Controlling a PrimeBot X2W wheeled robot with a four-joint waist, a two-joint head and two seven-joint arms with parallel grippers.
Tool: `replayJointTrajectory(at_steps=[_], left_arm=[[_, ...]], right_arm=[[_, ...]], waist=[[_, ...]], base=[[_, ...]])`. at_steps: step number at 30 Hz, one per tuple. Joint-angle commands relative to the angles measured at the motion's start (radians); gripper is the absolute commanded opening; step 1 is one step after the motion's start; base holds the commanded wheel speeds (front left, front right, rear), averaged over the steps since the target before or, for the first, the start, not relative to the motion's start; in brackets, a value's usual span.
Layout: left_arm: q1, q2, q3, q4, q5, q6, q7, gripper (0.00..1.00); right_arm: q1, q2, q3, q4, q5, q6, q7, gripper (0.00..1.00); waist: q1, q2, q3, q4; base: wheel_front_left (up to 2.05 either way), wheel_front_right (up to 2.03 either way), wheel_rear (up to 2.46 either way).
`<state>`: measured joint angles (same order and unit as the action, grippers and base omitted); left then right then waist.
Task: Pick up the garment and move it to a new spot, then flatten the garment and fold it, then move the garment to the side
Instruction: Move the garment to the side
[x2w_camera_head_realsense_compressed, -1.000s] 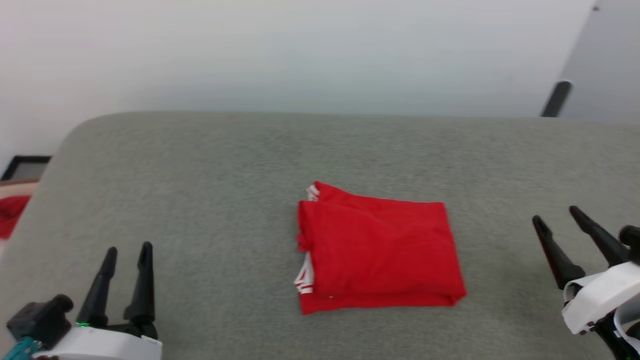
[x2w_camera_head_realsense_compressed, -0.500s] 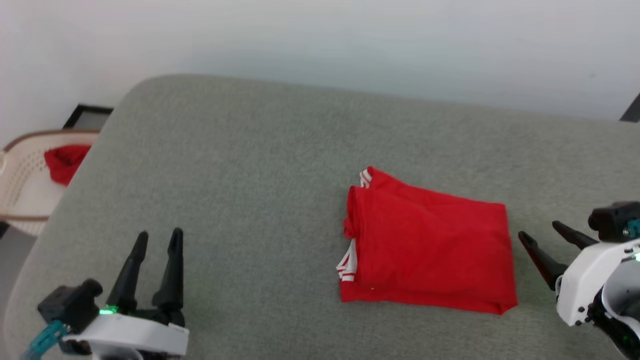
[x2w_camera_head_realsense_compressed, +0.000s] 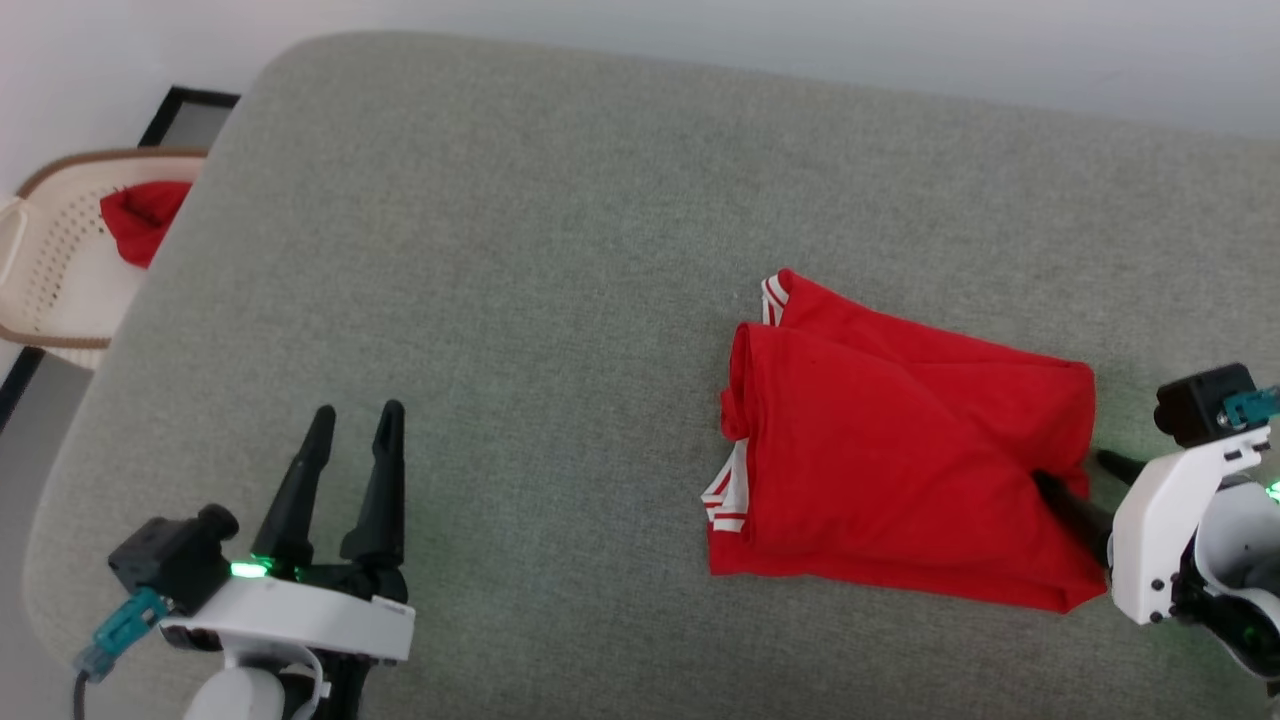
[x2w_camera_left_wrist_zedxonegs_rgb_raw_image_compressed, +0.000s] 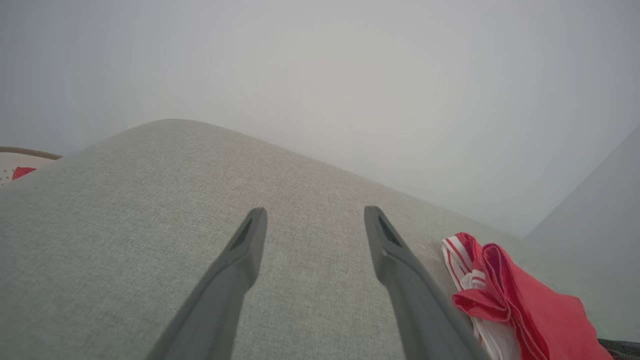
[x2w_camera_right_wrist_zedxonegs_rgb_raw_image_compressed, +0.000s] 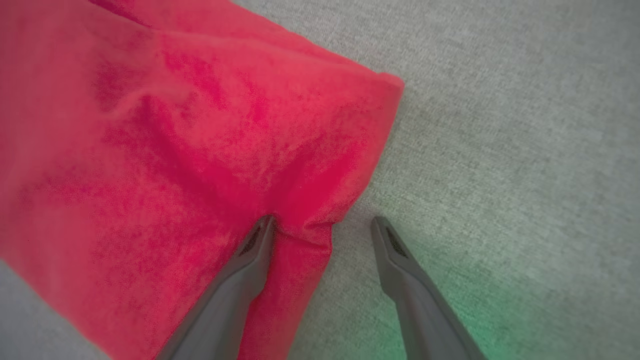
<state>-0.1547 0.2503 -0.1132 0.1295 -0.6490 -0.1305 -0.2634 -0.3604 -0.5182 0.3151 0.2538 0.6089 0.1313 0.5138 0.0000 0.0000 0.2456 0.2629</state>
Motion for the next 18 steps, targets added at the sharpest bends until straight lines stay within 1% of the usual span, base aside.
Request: replayJointTrajectory(at_steps=[1, 6, 7, 8, 12, 18], left_arm=[[-0.014, -0.004, -0.002, 0.001, -0.003, 0.000, 0.000, 1.00], [-0.030, -0.007, -0.011, 0.008, -0.009, 0.000, 0.000, 1.00], [-0.031, -0.007, -0.012, 0.010, -0.011, 0.000, 0.000, 1.00], [-0.033, -0.007, -0.013, 0.013, -0.012, 0.000, 0.000, 1.00], [-0.035, -0.010, -0.011, 0.020, -0.012, 0.000, 0.000, 1.00], [-0.026, -0.006, -0.004, 0.029, -0.013, 0.000, 0.000, 1.00]], right_arm=[[0.003, 0.010, 0.017, 0.021, 0.004, -0.001, 0.028, 1.00], [-0.002, 0.021, 0.047, 0.065, 0.019, -0.001, 0.094, 1.00], [-0.005, 0.022, 0.063, 0.067, 0.023, -0.001, 0.109, 0.40], [-0.006, 0.021, 0.071, 0.067, 0.027, -0.001, 0.113, 0.00], [-0.015, 0.013, 0.082, 0.077, 0.035, -0.001, 0.137, 0.00], [-0.063, -0.019, 0.076, 0.061, 0.026, -0.001, 0.152, 0.00]], waist=[[0.0000, 0.0000, 0.031, 0.012], [0.0000, 0.0000, 0.042, 0.016], [0.0000, 0.0000, 0.042, 0.017], [0.0000, 0.0000, 0.042, 0.017], [0.0000, 0.0000, 0.036, 0.018], [0.0000, 0.0000, 0.015, 0.010]], base=[[0.00, 0.00, 0.00], [0.00, 0.00, 0.00], [0.00, 0.00, 0.00], [0.00, 0.00, 0.00], [0.00, 0.00, 0.00], [0.00, 0.00, 0.00]])
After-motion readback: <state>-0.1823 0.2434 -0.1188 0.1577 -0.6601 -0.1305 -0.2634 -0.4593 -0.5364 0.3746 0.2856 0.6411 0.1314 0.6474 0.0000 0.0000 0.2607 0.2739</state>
